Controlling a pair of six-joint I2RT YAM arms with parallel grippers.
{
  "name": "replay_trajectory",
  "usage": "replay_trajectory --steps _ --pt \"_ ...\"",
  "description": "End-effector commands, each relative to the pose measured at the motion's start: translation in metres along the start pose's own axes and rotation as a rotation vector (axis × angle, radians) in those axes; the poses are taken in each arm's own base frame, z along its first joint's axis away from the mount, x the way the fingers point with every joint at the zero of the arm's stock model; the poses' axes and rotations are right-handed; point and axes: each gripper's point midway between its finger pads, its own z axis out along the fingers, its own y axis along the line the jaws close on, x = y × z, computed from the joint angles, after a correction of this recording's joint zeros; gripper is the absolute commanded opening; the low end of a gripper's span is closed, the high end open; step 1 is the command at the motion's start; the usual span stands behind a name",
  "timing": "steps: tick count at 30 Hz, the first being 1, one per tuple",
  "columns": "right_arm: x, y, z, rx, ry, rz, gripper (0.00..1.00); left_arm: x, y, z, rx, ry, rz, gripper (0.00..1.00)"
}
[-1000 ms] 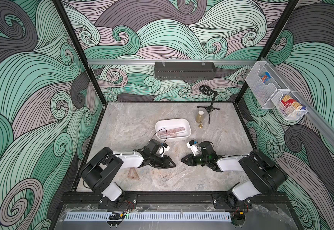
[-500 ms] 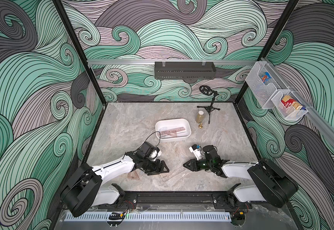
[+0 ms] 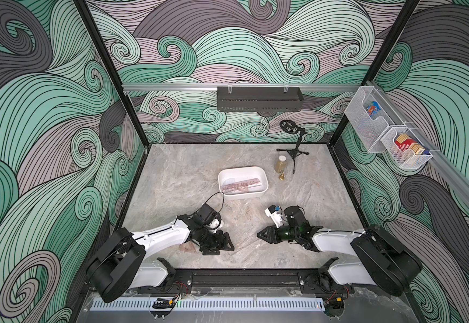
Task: Put the scattered rulers into the storage box
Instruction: Pick up the ruler from the center of the board.
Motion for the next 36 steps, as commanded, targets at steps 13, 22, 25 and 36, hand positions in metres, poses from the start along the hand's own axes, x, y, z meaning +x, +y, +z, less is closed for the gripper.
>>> replay_trajectory --steps 13,22,25,36 --pt "0.012 0.005 0.006 -0.027 0.037 0.037 0.41 -0.006 0.010 0.025 -0.001 -0.007 -0.029 0.79" --pt "0.012 0.010 0.003 -0.045 0.036 0.054 0.40 -0.030 0.016 0.014 -0.101 -0.110 -0.016 0.79" --pt "0.011 0.012 0.001 -0.045 0.027 0.054 0.40 -0.042 0.010 0.010 -0.099 -0.145 -0.010 0.79" --pt "0.006 0.015 -0.003 -0.053 0.004 0.067 0.40 -0.065 -0.004 0.008 -0.071 -0.220 0.000 0.79"
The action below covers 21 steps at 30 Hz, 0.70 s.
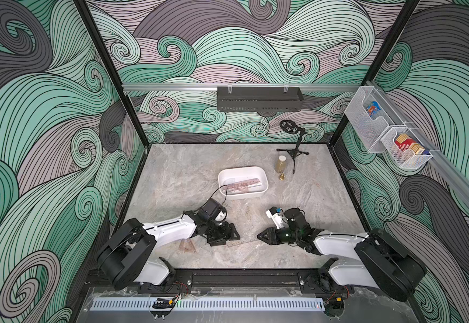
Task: Put the scattered rulers into the storage box
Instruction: Pick up the ruler from the center of the board.
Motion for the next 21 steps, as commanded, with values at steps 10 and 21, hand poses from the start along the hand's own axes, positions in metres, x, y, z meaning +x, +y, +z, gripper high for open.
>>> replay_trajectory --steps 10,21 --pt "-0.014 0.003 -0.005 -0.001 -0.003 -0.023 0.42 -0.025 0.020 -0.018 -0.145 -0.138 0.026 0.81" --pt "0.001 -0.011 -0.006 0.107 0.027 0.015 0.47 -0.010 0.017 -0.005 -0.116 -0.077 0.028 0.81"
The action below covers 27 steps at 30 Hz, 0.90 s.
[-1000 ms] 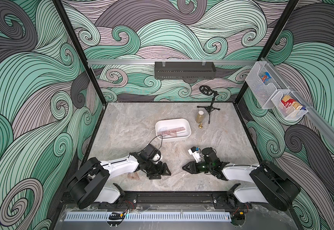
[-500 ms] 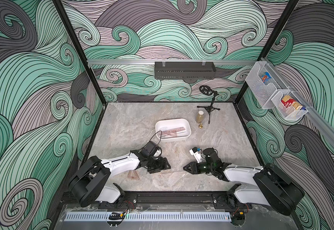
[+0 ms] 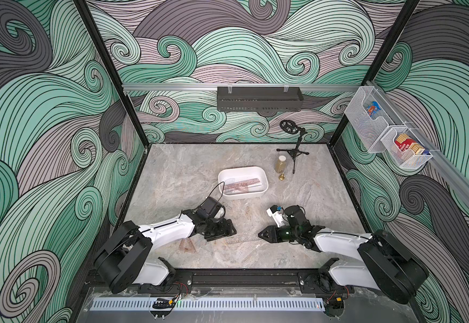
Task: Put the scattered rulers into the storage box
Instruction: Pick up the ruler from the center of the board.
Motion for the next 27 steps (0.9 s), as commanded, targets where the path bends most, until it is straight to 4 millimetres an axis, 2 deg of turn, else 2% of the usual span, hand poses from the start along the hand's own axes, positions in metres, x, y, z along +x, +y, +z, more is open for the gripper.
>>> replay_trajectory --steps 1,8,15,22,27 --pt "0.007 -0.006 0.001 0.051 0.019 0.000 0.48 0.013 0.006 0.006 -0.025 0.044 0.006 0.81" --pt "0.011 -0.003 0.008 0.022 0.032 0.020 0.47 0.028 0.010 0.023 -0.016 0.097 -0.008 0.76" --pt "0.008 0.009 0.006 -0.019 0.017 0.026 0.47 0.031 0.008 0.024 0.004 0.100 -0.012 0.75" --pt "0.004 0.018 0.003 -0.050 0.001 0.020 0.46 0.020 0.000 0.020 0.012 0.059 -0.014 0.75" --pt "-0.006 0.028 -0.001 -0.073 -0.027 0.013 0.46 0.002 -0.022 0.005 0.044 -0.007 0.002 0.75"
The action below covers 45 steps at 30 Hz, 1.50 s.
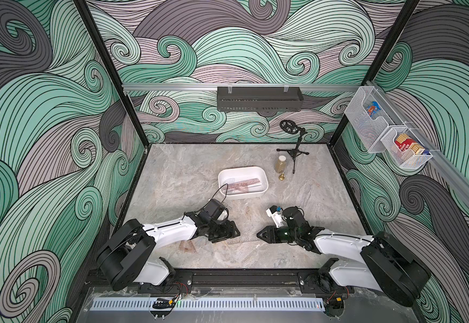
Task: Put the scattered rulers into the storage box
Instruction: Pick up the ruler from the center of the board.
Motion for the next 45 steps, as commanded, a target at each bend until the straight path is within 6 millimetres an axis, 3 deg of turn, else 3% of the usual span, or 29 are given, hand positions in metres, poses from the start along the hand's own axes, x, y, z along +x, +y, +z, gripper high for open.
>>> replay_trajectory --steps 1,11,17,26,36,45 --pt "-0.006 0.021 -0.003 -0.068 -0.009 -0.024 0.46 -0.007 -0.010 -0.006 -0.010 -0.026 0.007 0.75" --pt "-0.020 0.029 -0.006 -0.071 -0.036 -0.039 0.46 -0.025 -0.030 -0.024 0.014 -0.087 0.020 0.75" --pt "-0.021 0.013 -0.010 -0.002 -0.033 -0.042 0.46 -0.023 -0.020 -0.028 -0.017 -0.087 0.025 0.75" --pt "0.002 -0.011 -0.003 0.098 0.084 -0.024 0.49 0.008 0.014 -0.014 -0.122 0.072 0.056 0.81" --pt "0.007 -0.009 0.005 0.095 0.098 -0.011 0.51 0.017 0.015 0.005 -0.091 0.126 0.039 0.82" --pt "0.001 -0.001 0.004 0.063 0.076 -0.007 0.51 0.013 0.012 0.008 -0.074 0.108 0.035 0.81"
